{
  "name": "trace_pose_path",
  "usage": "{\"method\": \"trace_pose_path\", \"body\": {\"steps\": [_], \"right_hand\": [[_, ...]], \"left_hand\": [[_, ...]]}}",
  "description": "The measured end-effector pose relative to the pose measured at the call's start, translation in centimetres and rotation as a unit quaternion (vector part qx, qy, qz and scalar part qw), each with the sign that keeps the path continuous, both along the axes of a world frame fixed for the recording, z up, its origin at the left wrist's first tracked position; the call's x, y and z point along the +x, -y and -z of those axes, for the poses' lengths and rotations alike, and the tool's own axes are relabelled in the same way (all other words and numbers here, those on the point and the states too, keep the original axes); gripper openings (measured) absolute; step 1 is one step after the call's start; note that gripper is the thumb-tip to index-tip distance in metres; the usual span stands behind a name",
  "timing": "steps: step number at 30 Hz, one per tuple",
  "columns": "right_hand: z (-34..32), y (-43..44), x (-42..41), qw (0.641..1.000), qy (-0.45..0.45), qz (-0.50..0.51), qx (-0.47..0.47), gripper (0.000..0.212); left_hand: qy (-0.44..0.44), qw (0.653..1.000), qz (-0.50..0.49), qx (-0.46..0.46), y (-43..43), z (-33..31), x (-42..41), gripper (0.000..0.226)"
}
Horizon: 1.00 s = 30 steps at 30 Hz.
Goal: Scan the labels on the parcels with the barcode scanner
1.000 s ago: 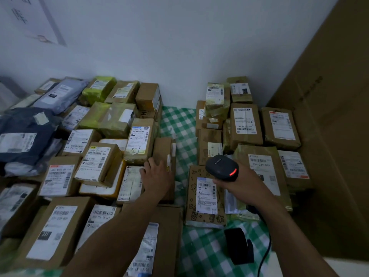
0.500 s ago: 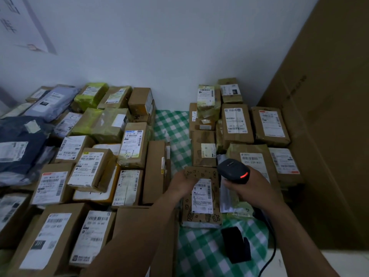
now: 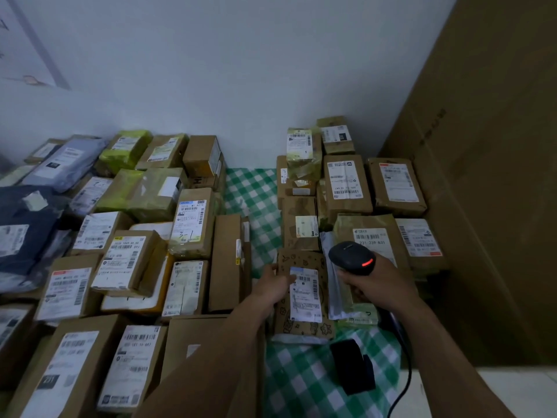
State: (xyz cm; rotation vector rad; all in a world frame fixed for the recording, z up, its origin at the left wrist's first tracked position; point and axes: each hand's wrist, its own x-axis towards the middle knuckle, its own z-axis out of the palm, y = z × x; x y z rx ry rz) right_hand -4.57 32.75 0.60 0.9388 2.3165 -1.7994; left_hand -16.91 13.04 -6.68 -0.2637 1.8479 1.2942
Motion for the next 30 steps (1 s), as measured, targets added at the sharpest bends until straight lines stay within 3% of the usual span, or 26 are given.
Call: {"method": "trace_pose_path", "body": {"steps": [8, 12, 15, 17, 21, 25, 30], "right_hand": [[-0.3, 0.1, -0.2, 1.0, 0.015, 0.017, 0.018, 0.029], [-0.1, 0.0, -0.1, 0.999, 0.032, 0.014, 0.036, 0.027], [0.1, -0.2, -0.1, 0.998, 0.04, 0.015, 0.037, 0.022], [0.1, -0.3, -0.2, 0.998, 0.045, 0.007, 0.039, 0.017], [-0.4, -0.3, -0.6, 0.996, 0.063, -0.002, 0.062, 0.009], [-0.8, 0.0, -0.7, 0.995, 0.072, -0.004, 0.063, 0.023], [-1.3, 0.3, -0.8, 0.995, 0.074, -0.001, 0.073, 0.014]], "left_hand": [[0.03, 0.999, -0.017, -0.018, -0.5, 0.5, -0.5, 0.083], [0.029, 0.999, -0.017, -0.015, -1.2, -0.2, -1.5, 0.07], [0.024, 0.999, 0.007, -0.03, -1.1, -0.3, -1.6, 0.11], [0.037, 0.999, 0.013, -0.025, -1.0, -0.2, -1.7, 0.123], [0.047, 0.999, 0.019, -0.02, -0.8, 0.5, -2.0, 0.098], [0.071, 0.997, 0.005, -0.003, -0.4, -0.4, -1.3, 0.109], [0.069, 0.997, 0.029, 0.013, 0.2, -0.7, -1.0, 0.111]]}}
